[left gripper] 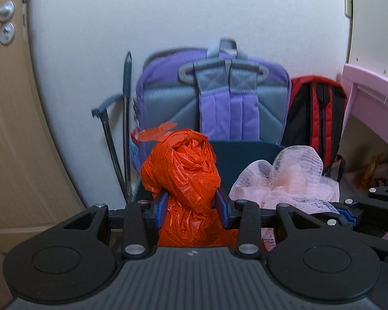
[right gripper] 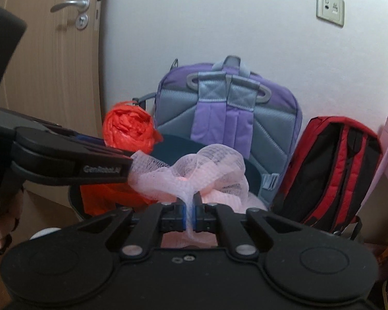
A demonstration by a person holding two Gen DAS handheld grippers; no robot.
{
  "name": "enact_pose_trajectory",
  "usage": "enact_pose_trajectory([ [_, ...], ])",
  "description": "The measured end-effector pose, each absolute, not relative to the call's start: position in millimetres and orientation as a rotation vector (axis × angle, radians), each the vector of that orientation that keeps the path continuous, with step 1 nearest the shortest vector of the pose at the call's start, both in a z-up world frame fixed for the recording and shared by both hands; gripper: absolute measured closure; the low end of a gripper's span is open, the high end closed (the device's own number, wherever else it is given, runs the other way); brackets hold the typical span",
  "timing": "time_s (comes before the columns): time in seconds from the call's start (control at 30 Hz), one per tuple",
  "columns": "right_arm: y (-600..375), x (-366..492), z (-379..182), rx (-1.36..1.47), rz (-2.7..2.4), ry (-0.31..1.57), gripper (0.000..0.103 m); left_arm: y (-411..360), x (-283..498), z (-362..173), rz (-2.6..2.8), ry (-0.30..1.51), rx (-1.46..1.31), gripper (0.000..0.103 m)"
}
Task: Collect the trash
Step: 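Carry both bags up into the teal wastebasket and open both tools, then grasp the clear plastic tray with the left tool while the right tool grasps the grey crumpled bag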
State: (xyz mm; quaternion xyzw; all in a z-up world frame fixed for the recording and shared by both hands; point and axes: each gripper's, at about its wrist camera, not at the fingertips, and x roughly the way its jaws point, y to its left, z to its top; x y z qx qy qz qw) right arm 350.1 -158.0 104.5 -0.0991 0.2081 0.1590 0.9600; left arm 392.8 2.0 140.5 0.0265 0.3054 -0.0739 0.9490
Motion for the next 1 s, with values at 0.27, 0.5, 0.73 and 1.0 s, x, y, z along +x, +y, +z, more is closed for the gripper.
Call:
enact_pose_trajectory([
  [0.27, -156.2, 362.7, 85.4, -0.194, 0.324, 0.481, 0.092, 2.8, 407.8, 115.7, -0.159, 0.703, 0.038, 0.063],
  [0.5, -159.8, 366.1, 80.3, -0.169, 0.322, 0.508, 0.078, -1.1, 407.9, 106.9, -0.159, 0.724, 0.036, 0.037],
  [0.73, -169.3, 358.5, 89.2, -0.119, 0.324, 0.501, 0.068, -2.1, 400.4, 117.1, -0.153, 0.702, 0.025, 0.032],
  [1.0, -183.6, 327.5, 108.0, -0.091, 0.338, 0.479, 0.058, 1.9, 358.5, 136.2, -0.18, 0.681, 0.016, 0.025],
])
